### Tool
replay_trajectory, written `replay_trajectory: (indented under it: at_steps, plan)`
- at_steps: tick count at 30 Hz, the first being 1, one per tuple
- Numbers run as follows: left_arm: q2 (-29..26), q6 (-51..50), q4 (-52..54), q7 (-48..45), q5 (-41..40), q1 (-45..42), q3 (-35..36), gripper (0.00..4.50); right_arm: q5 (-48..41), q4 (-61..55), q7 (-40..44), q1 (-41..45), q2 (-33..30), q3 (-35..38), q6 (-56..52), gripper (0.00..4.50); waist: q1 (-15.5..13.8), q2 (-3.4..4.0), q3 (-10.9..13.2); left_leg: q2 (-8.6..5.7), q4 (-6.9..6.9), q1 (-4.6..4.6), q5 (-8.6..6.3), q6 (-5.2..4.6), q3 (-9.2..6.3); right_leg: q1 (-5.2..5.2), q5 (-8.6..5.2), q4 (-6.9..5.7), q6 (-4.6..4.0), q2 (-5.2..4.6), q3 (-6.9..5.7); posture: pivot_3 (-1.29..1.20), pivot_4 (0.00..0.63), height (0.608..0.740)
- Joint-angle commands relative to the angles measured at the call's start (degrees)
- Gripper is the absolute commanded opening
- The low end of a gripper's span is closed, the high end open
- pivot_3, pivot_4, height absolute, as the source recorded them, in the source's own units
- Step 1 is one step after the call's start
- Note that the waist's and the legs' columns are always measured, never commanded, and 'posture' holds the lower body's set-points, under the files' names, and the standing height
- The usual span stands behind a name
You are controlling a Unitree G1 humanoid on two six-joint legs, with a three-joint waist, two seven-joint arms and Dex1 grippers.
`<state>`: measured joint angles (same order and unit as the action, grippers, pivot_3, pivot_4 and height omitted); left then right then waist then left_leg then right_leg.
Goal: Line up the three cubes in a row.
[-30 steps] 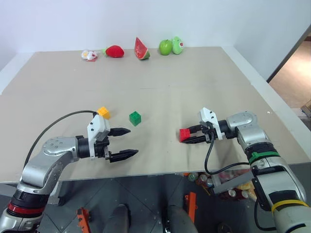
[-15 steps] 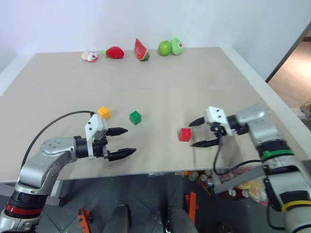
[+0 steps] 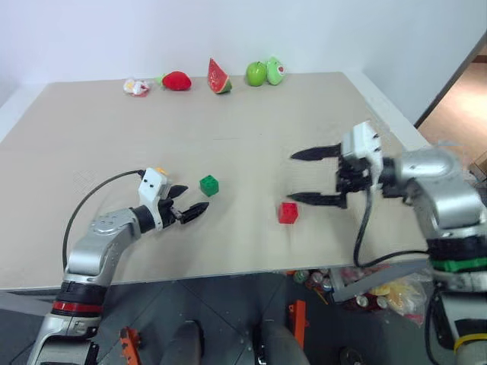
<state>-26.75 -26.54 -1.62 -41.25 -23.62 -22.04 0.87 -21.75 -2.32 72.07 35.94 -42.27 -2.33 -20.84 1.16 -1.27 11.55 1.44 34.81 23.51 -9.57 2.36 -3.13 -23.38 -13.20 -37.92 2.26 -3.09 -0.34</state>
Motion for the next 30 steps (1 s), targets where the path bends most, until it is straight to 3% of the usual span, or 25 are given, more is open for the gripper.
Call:
replay_trajectory:
  at_steps: [1, 16, 19, 26, 30]
  plan:
    - [0.99, 2.24, -2.27, 0.44, 1.42, -2.55, 0.08, 4.5, -1.92, -6.99, -4.11, -2.36, 0.22, 2.05, -2.93, 4.48, -0.02, 0.0, 0.0, -0.02, 0.03, 0.02, 0.0, 0.0, 0.02, -0.01, 0.01, 0.0, 0.02, -0.02, 0.01, 0.0, 0.15, 0.74]
    - [5.67, 9.19, -18.99, -3.04, 6.72, -13.71, -2.31, 4.5, -6.55, -16.42, -12.1, -8.99, 1.03, 4.11, -8.38, 4.48, 0.14, -0.06, 0.03, -0.03, 0.13, 0.08, -0.01, 0.0, 0.0, 0.0, 0.03, 0.04, 0.09, -0.01, -0.01, 0.0, 0.15, 0.74]
    - [5.86, 10.56, -21.04, -3.64, 6.97, -14.73, -2.01, 3.7, -6.41, -16.33, -12.79, -9.54, 0.93, 4.23, -8.11, 4.5, 0.12, -0.06, 0.03, -0.01, 0.13, 0.07, -0.01, -0.01, -0.01, 0.0, 0.03, 0.04, 0.08, 0.02, -0.02, 0.0, 0.15, 0.74]
    - [5.98, 12.63, -23.72, -4.06, 7.59, -15.91, -1.46, 1.32, -6.34, -16.02, -13.16, -10.5, 0.46, 4.45, -7.59, 4.5, 0.11, -0.07, 0.04, -0.01, 0.13, 0.09, -0.01, -0.01, -0.01, 0.0, 0.03, 0.06, 0.09, 0.02, -0.02, 0.0, 0.15, 0.74]
    - [5.67, 13.17, -24.53, -5.67, 8.47, -16.65, -2.66, 1.3, -6.63, -16.0, -13.22, -11.0, 0.1, 4.71, -8.03, 4.5, 0.12, -0.08, 0.04, -0.01, 0.13, 0.09, -0.01, -0.01, -0.01, 0.0, 0.03, 0.06, 0.09, 0.02, -0.02, 0.0, 0.15, 0.74]
